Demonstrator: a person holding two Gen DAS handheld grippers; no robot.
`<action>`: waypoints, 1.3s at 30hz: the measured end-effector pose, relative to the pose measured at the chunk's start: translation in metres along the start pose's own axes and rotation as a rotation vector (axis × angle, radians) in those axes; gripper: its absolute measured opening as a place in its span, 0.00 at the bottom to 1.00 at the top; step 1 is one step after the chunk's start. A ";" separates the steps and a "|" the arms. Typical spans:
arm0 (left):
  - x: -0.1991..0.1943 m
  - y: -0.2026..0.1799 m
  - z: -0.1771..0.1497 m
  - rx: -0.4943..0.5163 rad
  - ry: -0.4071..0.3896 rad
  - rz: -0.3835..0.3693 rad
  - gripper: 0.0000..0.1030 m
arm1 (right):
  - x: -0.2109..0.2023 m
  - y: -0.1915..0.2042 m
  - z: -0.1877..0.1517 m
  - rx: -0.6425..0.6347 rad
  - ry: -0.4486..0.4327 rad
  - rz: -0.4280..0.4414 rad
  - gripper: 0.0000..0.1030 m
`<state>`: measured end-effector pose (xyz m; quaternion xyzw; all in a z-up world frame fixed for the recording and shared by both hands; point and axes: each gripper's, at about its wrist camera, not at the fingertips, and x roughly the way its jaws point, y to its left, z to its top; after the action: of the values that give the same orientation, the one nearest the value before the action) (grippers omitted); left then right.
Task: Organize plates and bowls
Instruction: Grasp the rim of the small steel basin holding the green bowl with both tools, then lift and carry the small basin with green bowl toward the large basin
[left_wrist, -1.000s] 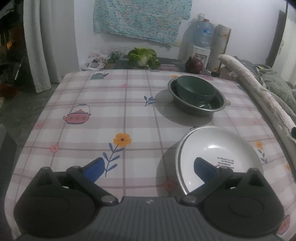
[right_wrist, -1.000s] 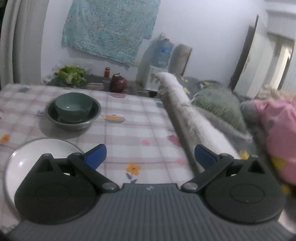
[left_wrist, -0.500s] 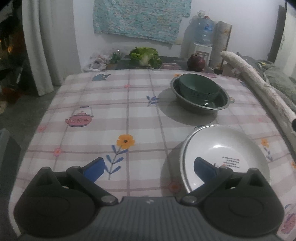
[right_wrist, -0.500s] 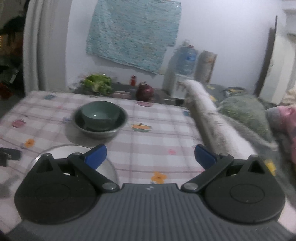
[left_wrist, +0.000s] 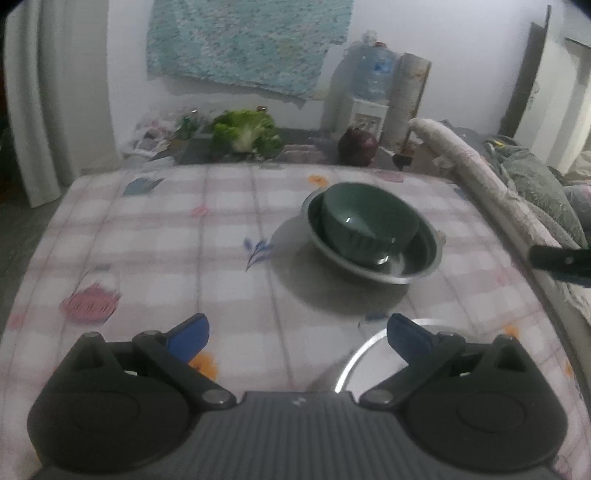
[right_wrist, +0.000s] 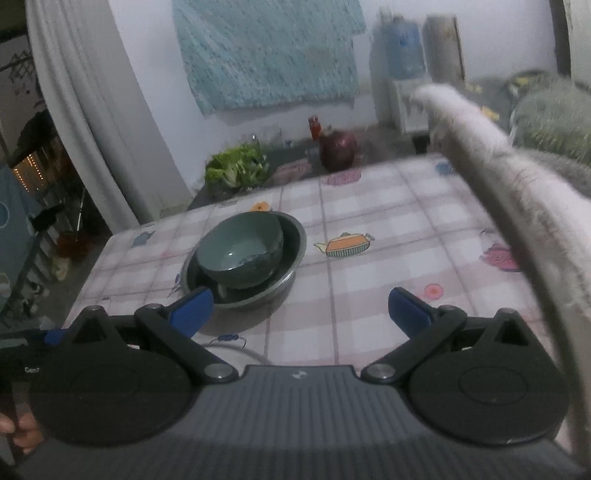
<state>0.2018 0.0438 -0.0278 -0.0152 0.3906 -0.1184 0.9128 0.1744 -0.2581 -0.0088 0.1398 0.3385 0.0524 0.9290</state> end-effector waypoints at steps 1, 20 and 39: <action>0.007 -0.001 0.005 0.004 0.000 -0.010 0.97 | 0.010 -0.003 0.003 0.011 0.018 0.005 0.97; 0.101 0.006 0.056 -0.079 0.030 -0.097 0.38 | 0.140 -0.023 0.038 0.039 0.175 0.061 0.42; 0.126 0.018 0.054 -0.222 0.060 -0.159 0.14 | 0.189 -0.025 0.035 0.156 0.231 0.178 0.12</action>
<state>0.3286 0.0292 -0.0819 -0.1434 0.4261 -0.1466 0.8811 0.3414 -0.2538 -0.1070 0.2340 0.4325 0.1236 0.8619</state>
